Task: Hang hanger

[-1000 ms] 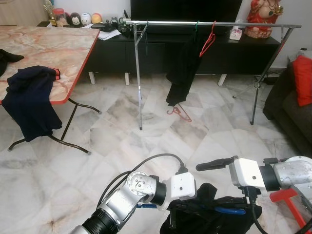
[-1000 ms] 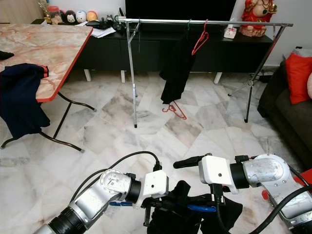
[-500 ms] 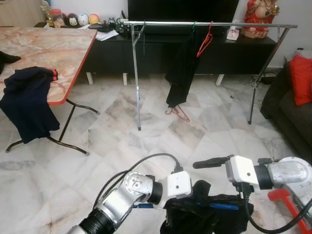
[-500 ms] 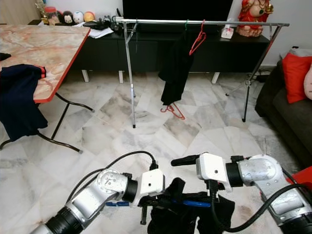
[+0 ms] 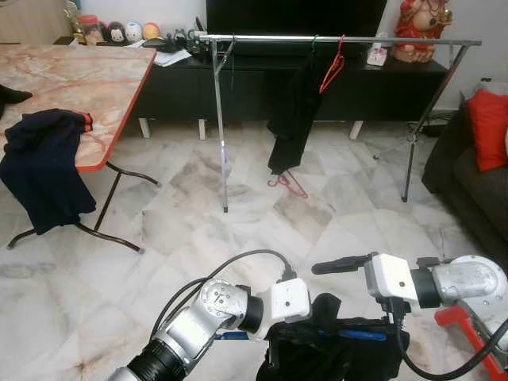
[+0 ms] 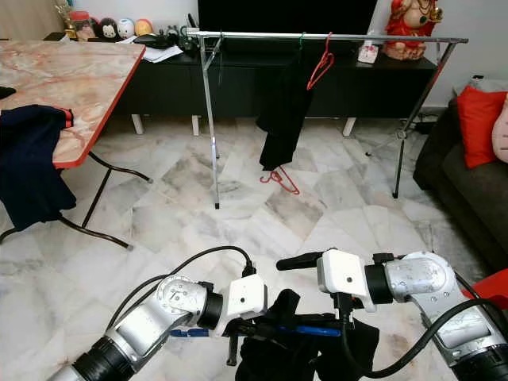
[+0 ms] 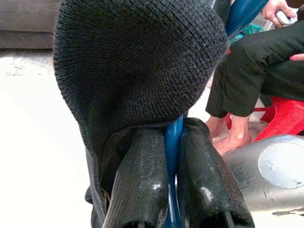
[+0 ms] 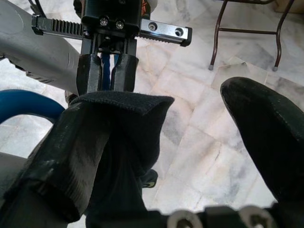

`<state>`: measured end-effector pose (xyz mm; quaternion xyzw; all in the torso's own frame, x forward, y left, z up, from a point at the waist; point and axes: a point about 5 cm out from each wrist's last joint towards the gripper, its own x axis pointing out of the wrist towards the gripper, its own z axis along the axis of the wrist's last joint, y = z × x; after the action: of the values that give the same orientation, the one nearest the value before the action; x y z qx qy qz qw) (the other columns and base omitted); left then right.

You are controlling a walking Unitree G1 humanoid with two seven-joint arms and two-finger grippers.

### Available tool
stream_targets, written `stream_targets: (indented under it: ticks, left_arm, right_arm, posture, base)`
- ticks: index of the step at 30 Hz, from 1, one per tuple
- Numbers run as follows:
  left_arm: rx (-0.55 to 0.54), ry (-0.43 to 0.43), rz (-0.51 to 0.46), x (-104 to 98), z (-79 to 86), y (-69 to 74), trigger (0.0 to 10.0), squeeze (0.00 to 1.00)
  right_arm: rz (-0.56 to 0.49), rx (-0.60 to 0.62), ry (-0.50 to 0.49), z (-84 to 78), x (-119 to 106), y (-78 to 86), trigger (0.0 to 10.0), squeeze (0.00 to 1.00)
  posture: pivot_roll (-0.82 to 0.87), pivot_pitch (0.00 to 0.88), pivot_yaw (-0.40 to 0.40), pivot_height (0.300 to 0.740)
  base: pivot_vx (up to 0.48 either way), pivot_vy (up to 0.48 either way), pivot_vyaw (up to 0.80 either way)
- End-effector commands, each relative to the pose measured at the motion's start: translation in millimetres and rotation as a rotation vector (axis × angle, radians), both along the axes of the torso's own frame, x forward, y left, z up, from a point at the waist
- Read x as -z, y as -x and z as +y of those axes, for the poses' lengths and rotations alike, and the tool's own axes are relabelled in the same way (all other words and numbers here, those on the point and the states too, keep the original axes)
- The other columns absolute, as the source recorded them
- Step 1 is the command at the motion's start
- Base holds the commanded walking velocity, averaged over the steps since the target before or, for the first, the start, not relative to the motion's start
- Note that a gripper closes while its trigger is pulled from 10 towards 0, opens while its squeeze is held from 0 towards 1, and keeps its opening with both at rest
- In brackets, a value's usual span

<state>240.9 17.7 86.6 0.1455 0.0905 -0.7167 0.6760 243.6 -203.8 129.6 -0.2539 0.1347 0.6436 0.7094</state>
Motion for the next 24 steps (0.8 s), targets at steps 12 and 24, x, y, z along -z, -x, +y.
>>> stream_targets:
  ticks: [12, 24]
  left_arm:
    - [-0.426, 0.102, -0.162, -34.7, 59.4, -60.2, 10.0, 0.0]
    - [-0.426, 0.102, -0.162, -34.7, 59.4, -60.2, 10.0, 0.0]
  right_arm:
    - [0.363, -0.255, 0.153, 3.1, 52.5, 50.3, 10.0, 0.0]
    - [0.363, -0.255, 0.153, 3.1, 52.5, 50.3, 10.0, 0.0]
  posture:
    - [-0.14, 0.009, -0.093, 0.74]
    - [-0.14, 0.009, -0.093, 0.74]
  base:
    - [0.0, 0.0, 0.0]
    - [0.0, 0.0, 0.0]
